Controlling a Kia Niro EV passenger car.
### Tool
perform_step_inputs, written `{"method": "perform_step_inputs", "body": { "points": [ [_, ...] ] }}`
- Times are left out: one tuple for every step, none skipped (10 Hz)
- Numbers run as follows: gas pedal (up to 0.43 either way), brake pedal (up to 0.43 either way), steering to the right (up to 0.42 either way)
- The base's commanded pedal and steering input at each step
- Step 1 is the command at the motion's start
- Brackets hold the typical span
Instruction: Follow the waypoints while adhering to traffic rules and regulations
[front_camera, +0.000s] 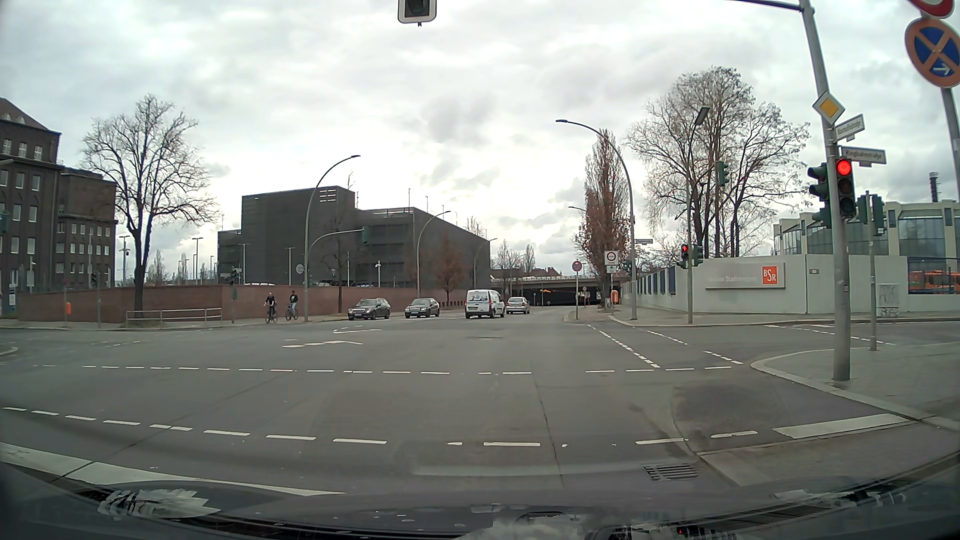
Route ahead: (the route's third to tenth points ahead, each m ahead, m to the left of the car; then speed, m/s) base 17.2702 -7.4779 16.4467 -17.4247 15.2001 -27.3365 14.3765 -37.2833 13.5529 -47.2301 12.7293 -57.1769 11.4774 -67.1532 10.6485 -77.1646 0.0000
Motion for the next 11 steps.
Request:
{"method": "perform_step_inputs", "body": {
  "points": [
    [0.0,0.402,-0.014],
    [0.0,0.402,-0.014],
    [0.0,0.402,-0.014],
    [0.0,0.402,-0.014],
    [0.0,0.402,-0.014],
    [0.0,0.402,-0.014],
    [0.0,0.402,-0.014],
    [0.0,0.402,-0.014],
    [0.0,0.402,-0.014],
    [0.0,0.402,-0.014],
    [0.0,0.402,-0.014]
  ]
}}
